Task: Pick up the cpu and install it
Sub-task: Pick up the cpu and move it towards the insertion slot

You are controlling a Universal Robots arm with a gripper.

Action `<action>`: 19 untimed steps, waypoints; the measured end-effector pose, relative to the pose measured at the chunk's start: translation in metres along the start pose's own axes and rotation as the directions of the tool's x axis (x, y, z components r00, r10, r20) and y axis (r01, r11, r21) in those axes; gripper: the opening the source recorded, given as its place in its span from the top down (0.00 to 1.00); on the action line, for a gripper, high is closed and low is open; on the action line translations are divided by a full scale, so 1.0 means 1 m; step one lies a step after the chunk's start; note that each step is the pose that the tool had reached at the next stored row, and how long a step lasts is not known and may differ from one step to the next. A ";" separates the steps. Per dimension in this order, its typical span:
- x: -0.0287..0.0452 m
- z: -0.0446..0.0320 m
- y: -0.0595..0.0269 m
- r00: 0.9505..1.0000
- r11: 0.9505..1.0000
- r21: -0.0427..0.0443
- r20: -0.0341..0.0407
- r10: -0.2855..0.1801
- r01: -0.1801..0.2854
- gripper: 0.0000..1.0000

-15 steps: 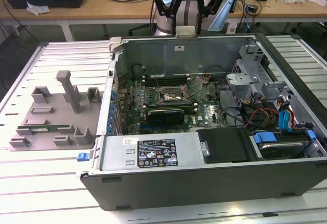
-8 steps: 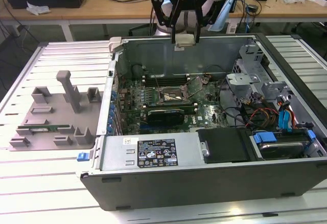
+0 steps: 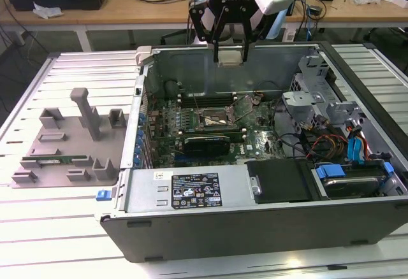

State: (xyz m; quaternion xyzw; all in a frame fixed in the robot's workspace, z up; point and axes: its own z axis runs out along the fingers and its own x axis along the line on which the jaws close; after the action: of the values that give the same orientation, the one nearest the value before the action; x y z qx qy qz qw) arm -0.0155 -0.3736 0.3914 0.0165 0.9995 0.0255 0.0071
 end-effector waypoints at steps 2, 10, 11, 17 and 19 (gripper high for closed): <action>0.0002 0.0053 -0.0003 1.000 1.000 0.000 0.000 0.000 0.000 0.46; 0.0054 0.0238 0.0019 1.000 1.000 0.000 0.000 0.000 0.000 0.46; 0.0057 0.0257 0.0031 1.000 1.000 0.000 0.000 0.000 0.000 0.46; 0.0077 0.0397 0.0110 1.000 1.000 0.000 0.000 0.000 0.000 0.46; 0.0082 0.0455 0.0136 1.000 1.000 0.000 0.000 0.000 0.000 0.46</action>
State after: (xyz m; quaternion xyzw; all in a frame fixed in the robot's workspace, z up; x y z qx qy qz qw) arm -0.0225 -0.3575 0.3466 0.0166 0.9995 0.0255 0.0071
